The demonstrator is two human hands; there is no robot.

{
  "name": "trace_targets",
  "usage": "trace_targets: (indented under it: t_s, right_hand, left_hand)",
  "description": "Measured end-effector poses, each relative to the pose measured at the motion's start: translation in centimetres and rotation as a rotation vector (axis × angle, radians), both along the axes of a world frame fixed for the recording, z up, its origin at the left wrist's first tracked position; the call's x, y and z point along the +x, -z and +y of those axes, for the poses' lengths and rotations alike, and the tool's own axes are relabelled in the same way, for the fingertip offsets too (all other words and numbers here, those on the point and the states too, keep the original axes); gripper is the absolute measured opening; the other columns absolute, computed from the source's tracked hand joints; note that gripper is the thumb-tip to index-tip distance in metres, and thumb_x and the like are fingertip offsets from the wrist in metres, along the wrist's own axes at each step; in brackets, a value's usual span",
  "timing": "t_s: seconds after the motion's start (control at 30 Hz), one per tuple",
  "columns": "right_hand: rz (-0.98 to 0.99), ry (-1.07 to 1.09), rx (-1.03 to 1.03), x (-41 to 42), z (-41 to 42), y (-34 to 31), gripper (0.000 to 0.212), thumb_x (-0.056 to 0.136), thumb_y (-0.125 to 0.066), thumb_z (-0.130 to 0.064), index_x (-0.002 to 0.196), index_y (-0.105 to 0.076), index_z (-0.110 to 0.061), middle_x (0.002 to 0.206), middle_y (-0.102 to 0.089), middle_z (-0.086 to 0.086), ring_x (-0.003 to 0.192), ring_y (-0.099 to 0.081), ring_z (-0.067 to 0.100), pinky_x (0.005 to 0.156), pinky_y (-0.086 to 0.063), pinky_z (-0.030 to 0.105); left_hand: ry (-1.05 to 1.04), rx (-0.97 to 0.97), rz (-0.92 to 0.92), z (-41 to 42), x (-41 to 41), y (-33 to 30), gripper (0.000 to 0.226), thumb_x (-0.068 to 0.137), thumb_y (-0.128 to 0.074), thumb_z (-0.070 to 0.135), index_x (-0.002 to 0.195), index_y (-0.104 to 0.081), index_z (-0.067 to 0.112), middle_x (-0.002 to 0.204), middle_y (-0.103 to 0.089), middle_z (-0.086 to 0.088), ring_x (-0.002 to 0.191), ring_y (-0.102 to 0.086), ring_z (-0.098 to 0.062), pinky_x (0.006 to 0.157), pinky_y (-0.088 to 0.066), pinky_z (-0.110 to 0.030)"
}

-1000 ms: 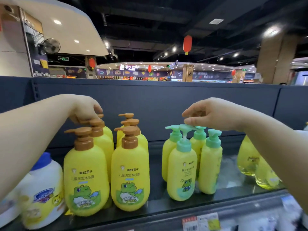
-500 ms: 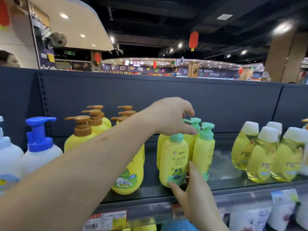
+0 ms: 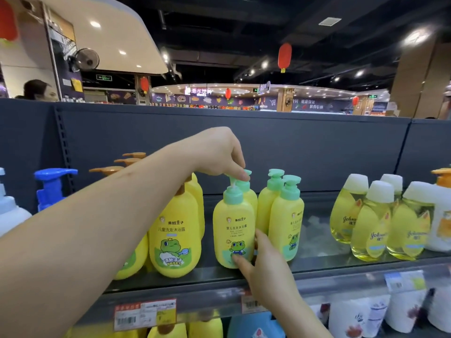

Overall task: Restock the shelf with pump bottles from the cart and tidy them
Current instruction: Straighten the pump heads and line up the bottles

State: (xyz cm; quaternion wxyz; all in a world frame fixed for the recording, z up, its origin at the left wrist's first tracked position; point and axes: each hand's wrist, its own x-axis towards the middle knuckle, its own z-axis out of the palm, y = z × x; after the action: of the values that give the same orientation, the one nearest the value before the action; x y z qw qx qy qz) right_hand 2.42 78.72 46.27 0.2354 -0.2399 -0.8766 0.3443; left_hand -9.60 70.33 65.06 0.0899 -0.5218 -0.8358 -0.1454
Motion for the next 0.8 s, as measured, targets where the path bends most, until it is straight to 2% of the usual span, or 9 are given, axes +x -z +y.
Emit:
trace_targets:
  t_s: [0.17,0.23,0.3,0.4,0.5,0.63,0.8]
  right_hand:
    - [-0.007,-0.035,0.005,0.1,0.2,0.1,0.073,0.085,-0.062,-0.04,0.146,-0.025,-0.026,0.13,-0.057,-0.01,0.115,-0.055,0.012,0.095,-0.049,0.032]
    - [-0.003,-0.048,-0.021,0.2,0.4,0.1,0.077,0.085,-0.063,-0.039,0.148,-0.02,-0.025,0.132,-0.056,-0.01,0.114,-0.057,0.01,0.097,-0.047,0.029]
    - [-0.003,-0.054,-0.043,0.4,0.6,0.0,0.082,0.087,-0.063,-0.037,0.15,-0.013,-0.022,0.136,-0.053,-0.008,0.116,-0.056,0.009,0.099,-0.043,0.024]
    - [0.014,-0.052,-0.059,0.2,1.0,0.0,0.085,0.086,-0.063,-0.036,0.151,-0.011,-0.022,0.137,-0.052,-0.009,0.111,-0.054,0.005,0.1,-0.042,0.023]
    - [0.005,-0.04,-0.026,-0.4,1.2,0.2,0.082,0.085,-0.063,-0.039,0.15,-0.015,-0.024,0.131,-0.055,-0.01,0.112,-0.056,0.008,0.099,-0.046,0.026]
    - [-0.015,-0.028,0.042,-1.0,1.2,0.5,0.076,0.083,-0.062,-0.046,0.146,-0.025,-0.025,0.126,-0.057,-0.007,0.114,-0.055,0.012,0.098,-0.048,0.031]
    - [-0.01,-0.026,0.058,-1.4,1.1,0.5,0.055,0.08,-0.065,-0.047,0.125,-0.041,-0.025,0.115,-0.062,-0.007,0.106,-0.06,0.014,0.09,-0.05,0.031]
  left_hand:
    - [-0.04,-0.06,0.0,0.7,0.1,-0.2,0.045,0.074,-0.066,0.059,0.097,-0.075,0.022,0.09,-0.066,0.014,0.083,-0.06,-0.005,0.07,-0.049,-0.024]
    - [-0.07,0.025,-0.047,0.9,-0.1,-1.0,0.051,0.076,-0.056,0.067,0.099,-0.073,0.024,0.094,-0.065,0.014,0.088,-0.06,-0.006,0.075,-0.048,-0.028]
    - [-0.111,0.1,-0.061,1.6,-0.9,-1.5,0.05,0.082,-0.05,0.065,0.104,-0.07,0.024,0.099,-0.064,0.011,0.093,-0.059,-0.011,0.077,-0.045,-0.029]
    - [-0.145,-0.041,-0.072,3.6,-2.1,-1.5,0.04,0.083,-0.058,0.054,0.107,-0.07,0.024,0.106,-0.067,0.006,0.092,-0.064,-0.016,0.081,-0.054,-0.034]
    - [-0.149,-0.165,-0.237,5.2,-3.1,-1.1,0.033,0.081,-0.068,0.041,0.108,-0.071,0.024,0.104,-0.068,0.005,0.086,-0.071,-0.016,0.078,-0.06,-0.034]
    - [-0.167,-0.187,-0.408,5.8,-4.1,-1.1,0.026,0.076,-0.076,0.029,0.1,-0.075,0.02,0.097,-0.074,-0.002,0.082,-0.072,-0.016,0.069,-0.06,-0.028]
    - [-0.132,-0.241,-0.44,6.1,-4.7,-1.2,0.027,0.072,-0.081,0.025,0.096,-0.076,0.015,0.102,-0.075,-0.008,0.083,-0.071,-0.016,0.071,-0.06,-0.027]
